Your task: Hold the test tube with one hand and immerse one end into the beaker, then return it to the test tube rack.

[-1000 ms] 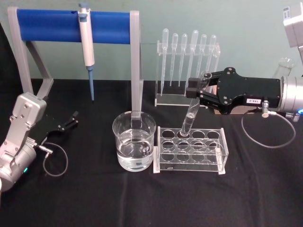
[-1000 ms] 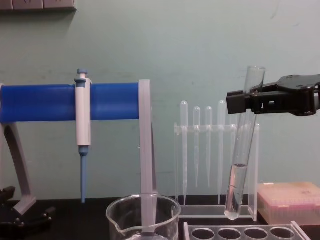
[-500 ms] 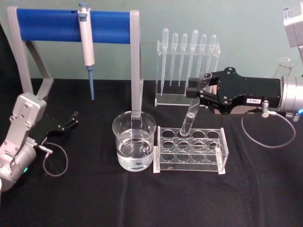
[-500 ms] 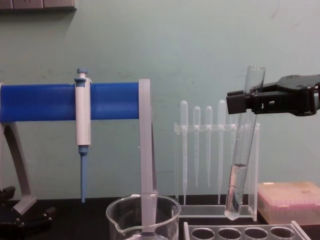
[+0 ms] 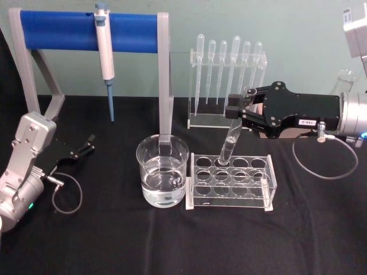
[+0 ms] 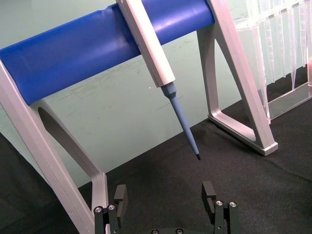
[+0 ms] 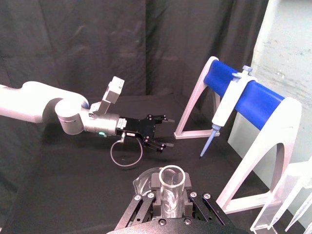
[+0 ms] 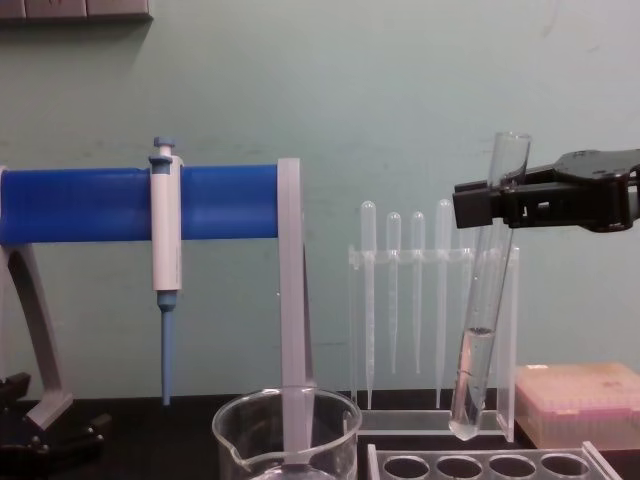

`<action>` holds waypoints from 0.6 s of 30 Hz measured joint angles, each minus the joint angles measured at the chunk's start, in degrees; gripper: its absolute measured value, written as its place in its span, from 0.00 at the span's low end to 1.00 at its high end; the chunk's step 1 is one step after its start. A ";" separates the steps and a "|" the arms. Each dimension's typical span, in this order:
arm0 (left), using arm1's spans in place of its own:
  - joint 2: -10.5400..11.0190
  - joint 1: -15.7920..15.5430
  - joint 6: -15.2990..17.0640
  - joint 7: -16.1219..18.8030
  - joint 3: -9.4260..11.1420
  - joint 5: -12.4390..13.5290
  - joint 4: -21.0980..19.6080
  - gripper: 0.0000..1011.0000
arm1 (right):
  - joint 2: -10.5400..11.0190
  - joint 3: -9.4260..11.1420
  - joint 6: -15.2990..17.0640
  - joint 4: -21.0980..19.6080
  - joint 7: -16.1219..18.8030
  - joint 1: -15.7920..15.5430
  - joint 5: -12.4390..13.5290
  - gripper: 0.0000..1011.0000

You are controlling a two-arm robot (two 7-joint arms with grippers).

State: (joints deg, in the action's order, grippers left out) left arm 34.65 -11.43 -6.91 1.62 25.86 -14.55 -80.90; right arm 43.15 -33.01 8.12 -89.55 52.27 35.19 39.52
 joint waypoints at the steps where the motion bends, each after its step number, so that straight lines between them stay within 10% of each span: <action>1: 0.00 0.00 0.00 0.00 0.00 0.00 0.00 0.99 | 0.00 0.00 0.00 0.00 0.00 0.00 0.00 0.22; 18: 0.00 0.00 0.00 0.00 0.00 0.00 0.00 0.99 | 0.00 0.00 0.00 0.00 0.00 0.00 0.00 0.22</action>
State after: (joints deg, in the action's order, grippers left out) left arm 34.65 -11.43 -6.91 1.62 25.86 -14.55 -80.90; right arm 43.15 -33.01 8.12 -89.55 52.27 35.19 39.52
